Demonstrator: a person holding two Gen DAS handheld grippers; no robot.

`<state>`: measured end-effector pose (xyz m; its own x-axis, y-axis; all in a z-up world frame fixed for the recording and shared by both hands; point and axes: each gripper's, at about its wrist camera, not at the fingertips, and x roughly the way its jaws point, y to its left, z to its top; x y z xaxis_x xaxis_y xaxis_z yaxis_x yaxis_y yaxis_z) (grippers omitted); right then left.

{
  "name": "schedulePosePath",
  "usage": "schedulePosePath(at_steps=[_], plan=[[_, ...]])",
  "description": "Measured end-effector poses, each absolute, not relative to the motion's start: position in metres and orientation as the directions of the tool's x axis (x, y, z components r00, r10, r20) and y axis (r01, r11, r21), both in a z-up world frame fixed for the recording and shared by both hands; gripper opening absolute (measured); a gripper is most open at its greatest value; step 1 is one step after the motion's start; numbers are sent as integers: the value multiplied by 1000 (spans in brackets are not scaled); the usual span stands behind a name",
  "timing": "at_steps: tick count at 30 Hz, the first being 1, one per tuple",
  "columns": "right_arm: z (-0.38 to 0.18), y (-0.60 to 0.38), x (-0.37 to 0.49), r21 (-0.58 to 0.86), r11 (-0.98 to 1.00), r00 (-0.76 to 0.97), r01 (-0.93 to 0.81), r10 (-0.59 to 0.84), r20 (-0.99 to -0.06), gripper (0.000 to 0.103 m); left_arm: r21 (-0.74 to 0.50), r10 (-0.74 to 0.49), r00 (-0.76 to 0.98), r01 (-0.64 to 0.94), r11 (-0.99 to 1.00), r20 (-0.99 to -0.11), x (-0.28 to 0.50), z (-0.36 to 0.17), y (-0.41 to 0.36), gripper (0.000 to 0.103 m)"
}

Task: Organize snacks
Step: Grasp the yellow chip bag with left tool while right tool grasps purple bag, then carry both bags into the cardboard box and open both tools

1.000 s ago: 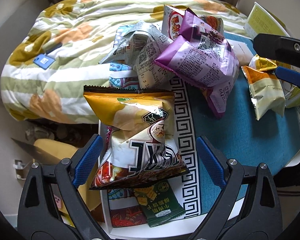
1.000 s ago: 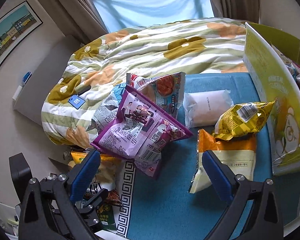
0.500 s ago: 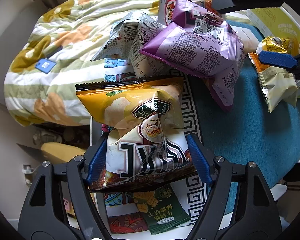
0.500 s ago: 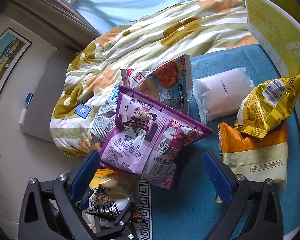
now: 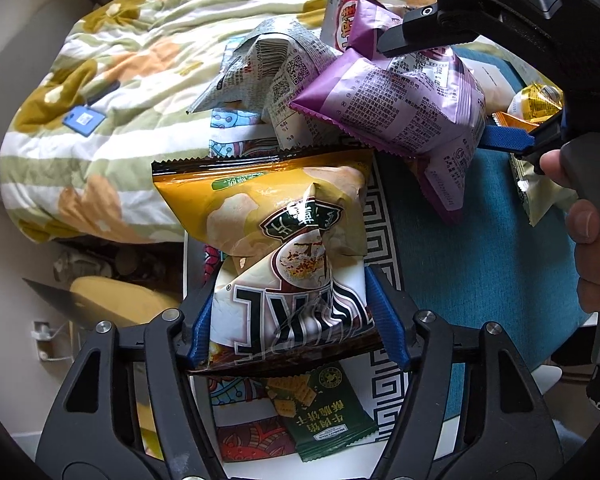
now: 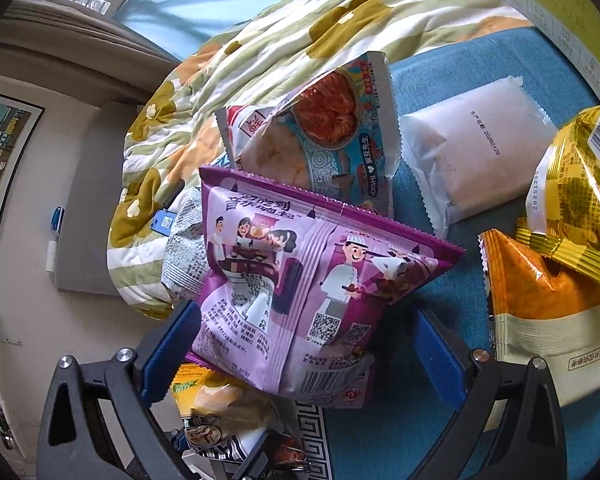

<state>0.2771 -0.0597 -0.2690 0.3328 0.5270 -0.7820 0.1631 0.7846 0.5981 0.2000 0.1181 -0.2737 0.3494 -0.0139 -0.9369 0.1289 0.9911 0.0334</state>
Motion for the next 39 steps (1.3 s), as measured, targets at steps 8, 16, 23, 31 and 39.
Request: schedulePosePath(at_steps=[8, 16, 23, 31, 39], plan=[[-274, -57, 283, 614, 776, 322, 148, 549, -771, 97, 31, -13, 345, 120, 992, -939, 199, -274, 118, 63], [-282, -65, 273, 612, 775, 306, 154, 552, -776, 64, 32, -9, 340, 116, 993, -940, 193, -274, 117, 63], [-263, -68, 266, 617, 778, 341, 115, 553, -760, 59, 35, -13, 379, 119, 992, -925, 185, -256, 114, 63], [-220, -85, 251, 624, 777, 418, 86, 541, -730, 59, 26, -56, 448, 175, 984, -892, 184, -215, 100, 63], [-152, -122, 230, 620, 783, 543, 49, 500, -675, 59, 48, -94, 550, 239, 970, -830, 200, -157, 54, 63]])
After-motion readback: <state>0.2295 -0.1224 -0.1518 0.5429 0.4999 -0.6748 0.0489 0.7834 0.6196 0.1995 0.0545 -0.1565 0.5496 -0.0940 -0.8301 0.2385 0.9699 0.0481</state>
